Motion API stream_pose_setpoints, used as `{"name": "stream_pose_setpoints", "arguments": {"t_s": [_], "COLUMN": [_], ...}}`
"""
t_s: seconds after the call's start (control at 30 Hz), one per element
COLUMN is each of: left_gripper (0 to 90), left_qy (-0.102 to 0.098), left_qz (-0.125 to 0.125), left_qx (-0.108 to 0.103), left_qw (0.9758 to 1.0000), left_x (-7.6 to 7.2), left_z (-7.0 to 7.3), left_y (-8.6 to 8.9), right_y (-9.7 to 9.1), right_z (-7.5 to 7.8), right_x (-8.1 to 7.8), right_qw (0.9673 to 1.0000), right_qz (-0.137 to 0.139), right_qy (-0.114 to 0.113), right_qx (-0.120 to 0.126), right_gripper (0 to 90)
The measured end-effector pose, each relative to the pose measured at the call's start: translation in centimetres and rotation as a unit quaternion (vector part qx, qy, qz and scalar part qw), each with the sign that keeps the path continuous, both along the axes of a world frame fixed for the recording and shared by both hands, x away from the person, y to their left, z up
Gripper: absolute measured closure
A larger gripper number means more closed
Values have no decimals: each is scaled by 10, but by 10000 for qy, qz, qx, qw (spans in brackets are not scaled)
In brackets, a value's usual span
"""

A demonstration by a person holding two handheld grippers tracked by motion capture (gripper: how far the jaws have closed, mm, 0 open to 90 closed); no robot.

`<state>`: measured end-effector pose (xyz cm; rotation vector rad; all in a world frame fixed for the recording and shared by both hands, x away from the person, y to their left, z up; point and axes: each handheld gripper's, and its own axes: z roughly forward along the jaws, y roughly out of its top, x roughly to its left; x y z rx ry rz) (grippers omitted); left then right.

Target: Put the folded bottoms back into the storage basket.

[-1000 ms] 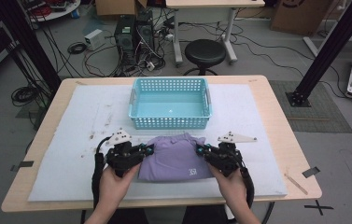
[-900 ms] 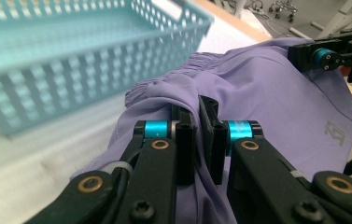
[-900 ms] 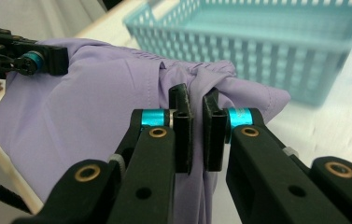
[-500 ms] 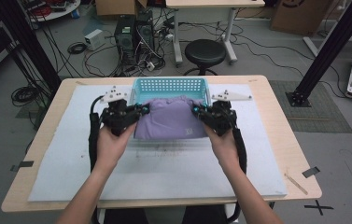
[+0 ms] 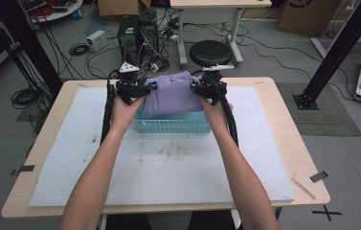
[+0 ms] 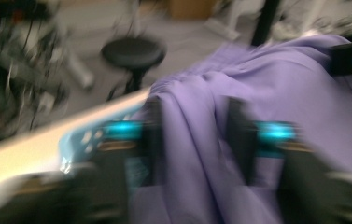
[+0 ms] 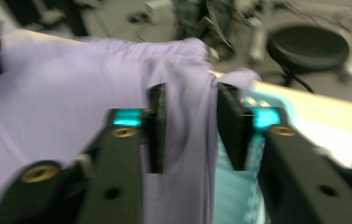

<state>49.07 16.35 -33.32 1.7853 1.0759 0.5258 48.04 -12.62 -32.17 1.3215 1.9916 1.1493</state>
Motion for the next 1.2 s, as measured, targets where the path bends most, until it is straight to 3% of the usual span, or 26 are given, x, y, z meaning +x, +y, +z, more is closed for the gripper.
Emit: {"name": "stream_pose_setpoints", "arguments": {"t_s": [0.07, 0.27, 0.57, 0.73, 0.93, 1.2], "left_gripper": [372, 369, 341, 312, 287, 287], "left_qy": [-44, -260, -927, -1081, -1223, -1201], "left_qz": [148, 184, -133, -334, -581, -757], "left_qx": [47, 250, 304, 404, 83, -74], "left_qw": [9999, 9992, 9951, 9928, 9908, 9898], "left_x": [0, -24, -93, -130, -164, -189], "left_z": [-8, -10, 5, 3, -10, -31], "left_y": [8, 31, 46, 50, 58, 63], "right_y": [-4, -23, -50, -62, -75, -87], "right_z": [-3, 0, 2, -4, -12, -28], "right_x": [2, -21, -78, -108, -145, -182], "right_qw": [9997, 9996, 9986, 9981, 9967, 9948], "right_qz": [-169, -238, -91, 129, 256, 396], "right_qy": [31, -131, -511, -581, -770, -934], "right_qx": [-155, -86, -68, -168, 25, 75], "right_gripper": [588, 492, 423, 368, 318, 311]}}
